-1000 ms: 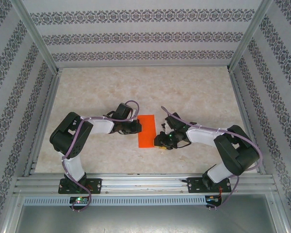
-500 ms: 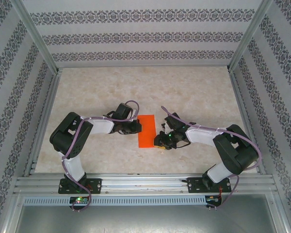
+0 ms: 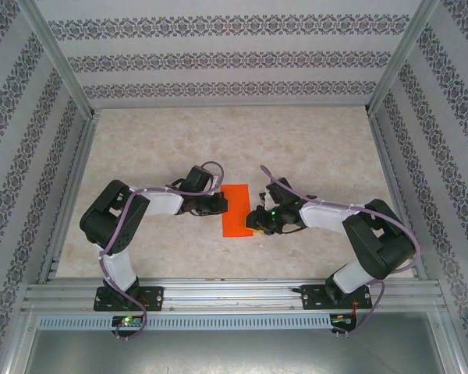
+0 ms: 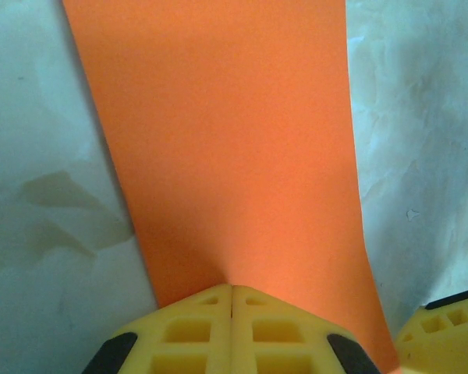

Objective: Fold a paper plane with a square sheet of paper (fold left side to right side)
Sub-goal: Fold the triangle a second time at the center of the table.

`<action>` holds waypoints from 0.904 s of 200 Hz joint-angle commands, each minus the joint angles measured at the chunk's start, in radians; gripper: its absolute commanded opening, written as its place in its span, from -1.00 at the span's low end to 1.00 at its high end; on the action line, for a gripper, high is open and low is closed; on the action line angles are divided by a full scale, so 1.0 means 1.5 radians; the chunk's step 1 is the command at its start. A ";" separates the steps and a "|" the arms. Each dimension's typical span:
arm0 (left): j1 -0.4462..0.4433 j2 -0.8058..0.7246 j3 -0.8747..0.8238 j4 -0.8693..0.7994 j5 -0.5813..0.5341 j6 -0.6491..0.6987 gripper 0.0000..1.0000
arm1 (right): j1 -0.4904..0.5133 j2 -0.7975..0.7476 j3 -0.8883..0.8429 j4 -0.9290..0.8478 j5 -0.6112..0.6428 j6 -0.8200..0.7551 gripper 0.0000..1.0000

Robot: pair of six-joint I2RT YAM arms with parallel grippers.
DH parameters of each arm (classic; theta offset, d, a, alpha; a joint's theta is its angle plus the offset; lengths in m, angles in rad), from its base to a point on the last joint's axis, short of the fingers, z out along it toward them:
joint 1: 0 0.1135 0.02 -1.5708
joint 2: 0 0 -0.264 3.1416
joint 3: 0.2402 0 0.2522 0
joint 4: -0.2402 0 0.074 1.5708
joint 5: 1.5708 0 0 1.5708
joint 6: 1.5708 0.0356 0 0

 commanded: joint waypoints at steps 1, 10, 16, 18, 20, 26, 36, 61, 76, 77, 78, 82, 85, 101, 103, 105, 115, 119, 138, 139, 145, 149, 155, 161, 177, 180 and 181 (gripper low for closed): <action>-0.006 0.004 -0.024 -0.043 -0.008 0.004 -1.00 | -0.009 0.017 0.020 0.029 -0.016 -0.003 -0.40; -0.006 0.004 -0.024 -0.043 -0.008 0.004 -1.00 | -0.010 0.022 0.026 0.036 -0.021 -0.002 -0.40; -0.006 0.004 -0.023 -0.043 -0.008 0.004 -1.00 | -0.011 0.026 0.029 0.039 -0.023 -0.002 -0.40; -0.006 0.004 -0.023 -0.042 -0.007 0.004 -1.00 | -0.011 0.028 0.029 0.040 -0.023 -0.002 -0.40; -0.007 0.004 -0.024 -0.042 -0.008 0.004 -1.00 | -0.011 0.029 0.030 0.041 -0.023 -0.002 -0.40; -0.006 0.004 -0.025 -0.042 -0.008 0.004 -1.00 | -0.013 0.033 0.032 0.042 -0.023 -0.003 -0.40; -0.007 0.004 -0.024 -0.042 -0.008 0.004 -1.00 | -0.017 0.038 0.035 0.048 -0.023 -0.004 -0.40; -0.007 0.002 -0.025 -0.041 -0.007 0.005 -1.00 | -0.027 0.052 0.046 0.063 -0.029 -0.006 -0.41; -0.007 0.001 -0.024 -0.045 -0.007 0.007 -1.00 | -0.031 0.063 0.057 0.064 -0.032 -0.011 -0.42; -0.007 0.001 -0.023 -0.045 -0.007 0.007 -1.00 | -0.032 0.064 0.058 0.064 -0.032 -0.011 -0.42; -0.006 0.001 -0.024 -0.046 -0.007 0.007 -1.00 | -0.032 0.065 0.058 0.064 -0.032 -0.012 -0.42; -0.006 0.001 -0.024 -0.046 -0.007 0.007 -1.00 | -0.033 0.068 0.061 0.064 -0.033 -0.014 -0.42; -0.006 0.001 -0.023 -0.046 -0.007 0.007 -1.00 | -0.034 0.070 0.063 0.064 -0.034 -0.015 -0.42; -0.007 0.000 -0.023 -0.046 -0.008 0.007 -1.00 | -0.043 0.084 0.073 0.065 -0.040 -0.022 -0.43; -0.007 0.000 -0.023 -0.046 -0.008 0.008 -1.00 | -0.044 0.085 0.074 0.065 -0.041 -0.022 -0.44; -0.006 0.000 -0.024 -0.046 -0.008 0.008 -1.00 | -0.045 0.087 0.076 0.065 -0.041 -0.023 -0.44; -0.007 0.000 -0.023 -0.046 -0.007 0.007 -1.00 | -0.050 0.095 0.081 0.067 -0.046 -0.027 -0.45; -0.006 0.000 -0.024 -0.045 -0.007 0.007 -1.00 | -0.053 0.098 0.083 0.067 -0.047 -0.029 -0.45; -0.006 0.001 -0.023 -0.042 -0.003 0.007 -1.00 | -0.062 0.113 0.093 0.070 -0.058 -0.035 -0.47; -0.007 0.001 -0.024 -0.042 -0.002 0.006 -1.00 | -0.063 0.113 0.094 0.070 -0.058 -0.036 -0.47; -0.006 0.002 -0.023 -0.039 -0.002 0.006 -1.00 | -0.064 0.116 0.096 0.072 -0.061 -0.037 -0.48; -0.006 0.002 -0.023 -0.039 -0.002 0.005 -1.00 | -0.066 0.118 0.097 0.072 -0.062 -0.037 -0.48; -0.006 0.001 -0.023 -0.038 -0.001 0.005 -1.00 | -0.068 0.120 0.098 0.073 -0.063 -0.040 -0.48; -0.006 0.001 -0.022 -0.038 -0.001 0.004 -1.00 | -0.069 0.123 0.100 0.073 -0.064 -0.040 -0.49; -0.007 -0.001 -0.021 -0.035 0.000 0.004 -1.00 | -0.074 0.130 0.102 0.076 -0.069 -0.042 -0.52; -0.006 -0.002 -0.022 -0.035 0.000 0.004 -1.00 | -0.075 0.130 0.102 0.076 -0.071 -0.043 -0.53; -0.006 -0.002 -0.021 -0.035 0.000 0.004 -1.00 | -0.075 0.131 0.102 0.076 -0.072 -0.043 -0.53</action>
